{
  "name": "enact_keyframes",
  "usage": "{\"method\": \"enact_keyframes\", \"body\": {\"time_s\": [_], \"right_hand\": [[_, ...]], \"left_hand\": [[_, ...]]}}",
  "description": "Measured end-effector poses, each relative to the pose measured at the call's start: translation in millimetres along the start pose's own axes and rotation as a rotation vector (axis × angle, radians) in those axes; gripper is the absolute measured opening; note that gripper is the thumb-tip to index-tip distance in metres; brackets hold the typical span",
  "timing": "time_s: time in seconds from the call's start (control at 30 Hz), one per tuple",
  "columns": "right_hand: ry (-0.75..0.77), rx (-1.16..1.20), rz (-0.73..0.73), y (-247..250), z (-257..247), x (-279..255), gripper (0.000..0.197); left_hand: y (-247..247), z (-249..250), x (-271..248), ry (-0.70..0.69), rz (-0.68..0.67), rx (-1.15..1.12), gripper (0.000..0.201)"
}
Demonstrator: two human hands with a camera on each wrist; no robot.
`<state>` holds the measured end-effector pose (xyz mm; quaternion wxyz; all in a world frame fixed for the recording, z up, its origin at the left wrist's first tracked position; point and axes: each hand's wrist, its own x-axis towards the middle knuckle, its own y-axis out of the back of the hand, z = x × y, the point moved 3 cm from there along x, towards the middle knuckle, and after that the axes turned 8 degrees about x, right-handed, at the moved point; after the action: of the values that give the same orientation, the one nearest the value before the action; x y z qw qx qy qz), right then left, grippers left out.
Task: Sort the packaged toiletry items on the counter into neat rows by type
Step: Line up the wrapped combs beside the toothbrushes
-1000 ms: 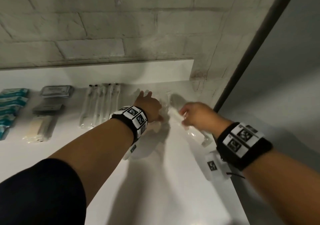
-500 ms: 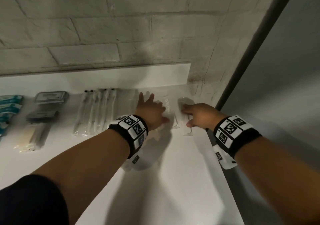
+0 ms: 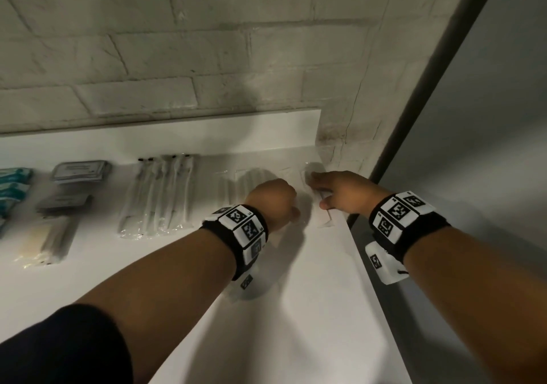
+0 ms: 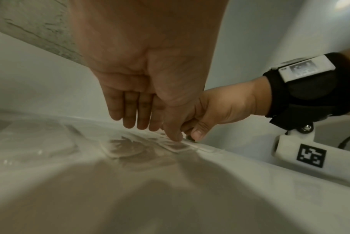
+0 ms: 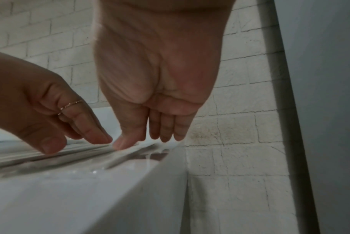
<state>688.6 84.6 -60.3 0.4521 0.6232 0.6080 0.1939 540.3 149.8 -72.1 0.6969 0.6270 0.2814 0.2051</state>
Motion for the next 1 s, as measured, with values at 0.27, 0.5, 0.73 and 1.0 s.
{"method": "enact_keyframes", "body": {"time_s": [0.27,0.5,0.73,1.0], "right_hand": [[0.062,-0.177,-0.082,-2,0,2,0.064],[0.078,-0.187,-0.093,-2,-1,2,0.064],[0.097,-0.162,-0.033,-4,-12,-8,0.058],[0.124,-0.378,-0.08,-26,-40,-12,0.053]], "left_hand": [[1,3,3,0.002,-0.007,0.028,0.036],[2,3,1,0.007,-0.032,0.014,0.036],[4,-8,-5,0.023,0.034,-0.042,0.051],[-5,-28,-22,0.032,-0.06,0.14,0.047]]}}
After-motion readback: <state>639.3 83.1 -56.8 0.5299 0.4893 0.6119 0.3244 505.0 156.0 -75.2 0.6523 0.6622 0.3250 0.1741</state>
